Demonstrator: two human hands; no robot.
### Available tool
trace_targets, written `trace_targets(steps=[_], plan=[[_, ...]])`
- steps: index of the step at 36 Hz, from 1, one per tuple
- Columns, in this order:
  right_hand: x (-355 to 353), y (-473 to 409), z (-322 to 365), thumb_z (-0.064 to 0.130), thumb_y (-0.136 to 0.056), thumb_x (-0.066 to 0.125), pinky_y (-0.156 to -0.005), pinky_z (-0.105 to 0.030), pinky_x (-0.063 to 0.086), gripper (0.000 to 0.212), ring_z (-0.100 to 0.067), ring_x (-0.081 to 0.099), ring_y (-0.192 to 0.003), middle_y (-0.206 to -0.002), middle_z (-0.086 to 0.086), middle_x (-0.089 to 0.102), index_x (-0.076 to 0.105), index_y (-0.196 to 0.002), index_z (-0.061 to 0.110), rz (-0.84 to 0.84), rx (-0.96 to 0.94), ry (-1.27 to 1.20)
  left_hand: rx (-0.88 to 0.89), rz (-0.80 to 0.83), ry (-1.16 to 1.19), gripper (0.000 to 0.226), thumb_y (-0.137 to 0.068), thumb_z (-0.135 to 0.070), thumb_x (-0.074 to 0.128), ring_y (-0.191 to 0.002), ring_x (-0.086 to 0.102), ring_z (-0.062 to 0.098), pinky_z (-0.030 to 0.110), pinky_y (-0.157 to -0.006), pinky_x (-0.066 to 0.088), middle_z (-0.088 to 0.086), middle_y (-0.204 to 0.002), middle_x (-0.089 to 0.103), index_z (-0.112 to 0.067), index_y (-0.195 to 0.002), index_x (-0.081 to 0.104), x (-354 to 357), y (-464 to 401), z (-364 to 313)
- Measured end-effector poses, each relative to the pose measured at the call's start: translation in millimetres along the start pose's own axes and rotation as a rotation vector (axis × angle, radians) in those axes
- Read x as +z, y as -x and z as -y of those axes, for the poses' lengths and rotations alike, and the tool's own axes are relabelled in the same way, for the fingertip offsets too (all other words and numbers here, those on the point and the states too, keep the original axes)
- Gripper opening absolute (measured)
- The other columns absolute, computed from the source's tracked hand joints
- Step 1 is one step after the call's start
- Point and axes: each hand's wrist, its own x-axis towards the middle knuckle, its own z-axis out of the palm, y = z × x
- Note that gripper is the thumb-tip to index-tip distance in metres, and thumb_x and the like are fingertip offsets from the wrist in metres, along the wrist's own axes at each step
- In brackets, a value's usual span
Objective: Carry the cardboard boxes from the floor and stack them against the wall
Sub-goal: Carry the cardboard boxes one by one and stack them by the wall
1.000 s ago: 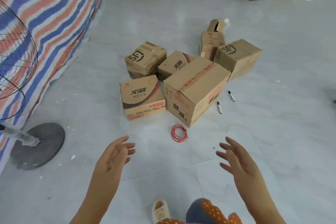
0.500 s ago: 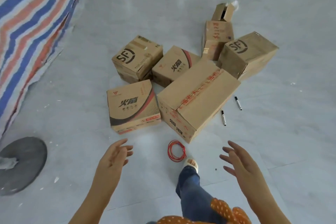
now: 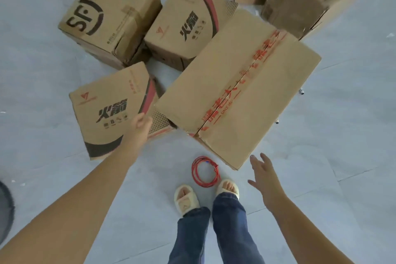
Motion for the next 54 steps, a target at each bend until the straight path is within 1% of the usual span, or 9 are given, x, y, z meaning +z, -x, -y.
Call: trace_targets(steps=[5, 12, 19, 23, 30, 36, 44, 49, 54], plan=[[45.4, -58.9, -48.7, 0.035, -0.099, 0.042, -0.092, -0.039, 0.047, 0.045, -0.014, 0.051, -0.106, -0.132, 0.009, 0.049, 0.028, -0.142, 0.027, -0.041, -0.005, -0.101, -0.078, 0.032, -0.002, 0.073, -0.081, -0.063, 0.043, -0.125, 0.047, 0.022, 0.046, -0.108, 0.036, -0.003, -0.141, 0.046, -0.025, -0.143, 0.036, 34.1, -102.3, 27.5], [60.7, -94.6, -93.8, 0.046, -0.098, 0.036, -0.110, -0.036, 0.034, 0.052, -0.011, 0.041, -0.125, -0.121, 0.024, 0.045, 0.026, -0.147, 0.032, -0.104, 0.009, -0.147, -0.070, 0.068, 0.149, 0.093, -0.056, -0.075, 0.067, -0.126, 0.048, 0.018, 0.044, -0.109, 0.036, -0.005, -0.140, 0.049, -0.033, -0.136, 0.044, 49.2, -168.0, 54.4], [59.5, -104.5, -84.7, 0.073, -0.068, 0.046, -0.113, -0.043, 0.031, 0.087, -0.004, 0.037, -0.127, -0.127, 0.034, 0.042, 0.026, -0.146, 0.041, -0.133, -0.115, -0.288, -0.053, 0.202, 0.301, 0.026, -0.094, -0.047, 0.050, -0.111, 0.053, 0.005, 0.050, -0.096, 0.036, -0.020, -0.113, 0.061, -0.041, -0.119, 0.051, 62.9, -167.3, 41.8], [41.2, -92.0, -48.7, 0.054, -0.095, 0.039, -0.102, -0.049, 0.034, 0.049, -0.006, 0.036, -0.129, -0.127, 0.038, 0.040, 0.028, -0.143, 0.049, -0.203, -0.137, -0.418, -0.008, 0.183, 0.316, 0.038, -0.090, -0.054, 0.052, -0.113, 0.049, 0.003, 0.050, -0.095, 0.033, -0.023, -0.123, 0.056, -0.043, -0.126, 0.049, 74.5, -140.3, 13.2], [-10.7, -58.6, 26.9, 0.042, -0.096, 0.048, -0.086, -0.057, 0.052, 0.036, -0.014, 0.054, -0.113, -0.120, 0.010, 0.055, 0.050, -0.131, 0.034, -0.267, -0.167, -0.578, 0.010, 0.165, 0.435, 0.060, -0.069, -0.059, 0.066, -0.121, 0.047, 0.017, 0.057, -0.090, 0.047, -0.015, -0.128, 0.054, -0.041, -0.124, 0.051, 73.0, -86.8, -69.2], [-29.0, 3.3, 55.6, 0.041, -0.095, 0.050, -0.084, -0.062, 0.051, 0.036, -0.024, 0.053, -0.118, -0.127, -0.001, 0.054, 0.053, -0.128, 0.026, -0.268, -0.139, -0.582, 0.027, 0.060, 0.433, 0.031, -0.089, -0.046, 0.058, -0.099, 0.040, 0.013, 0.056, -0.096, 0.044, -0.022, -0.091, 0.042, -0.037, -0.113, 0.041, 47.7, -25.7, -111.6], [-58.3, 133.9, 95.5, 0.039, -0.096, 0.048, -0.081, -0.057, 0.053, 0.030, -0.017, 0.055, -0.109, -0.117, 0.005, 0.057, 0.055, -0.124, 0.028, -0.244, -0.213, -0.445, -0.040, -0.026, 0.492, 0.051, -0.083, -0.046, 0.066, -0.107, 0.046, 0.020, 0.052, -0.084, 0.055, -0.005, -0.120, 0.049, -0.026, -0.125, 0.048, -32.4, 95.9, -131.1], [-77.9, 213.7, 127.4, 0.036, -0.097, 0.047, -0.082, -0.061, 0.051, 0.019, -0.014, 0.057, -0.099, -0.103, 0.011, 0.062, 0.060, -0.111, 0.034, -0.157, -0.300, -0.311, -0.053, -0.049, 0.602, 0.038, -0.086, -0.047, 0.061, -0.097, 0.052, 0.015, 0.053, -0.086, 0.050, -0.011, -0.109, 0.055, -0.033, -0.119, 0.049, -75.7, 184.5, -133.4], [-86.9, 263.2, 149.7, 0.038, -0.096, 0.048, -0.076, -0.060, 0.051, 0.029, -0.012, 0.057, -0.095, -0.105, 0.014, 0.061, 0.056, -0.124, 0.036, -0.073, -0.366, -0.201, -0.012, -0.111, 0.703, 0.015, -0.088, -0.047, 0.057, -0.104, 0.056, 0.021, 0.044, -0.076, 0.052, -0.015, -0.099, 0.056, -0.037, -0.097, 0.052, -113.3, 258.3, -122.6]])
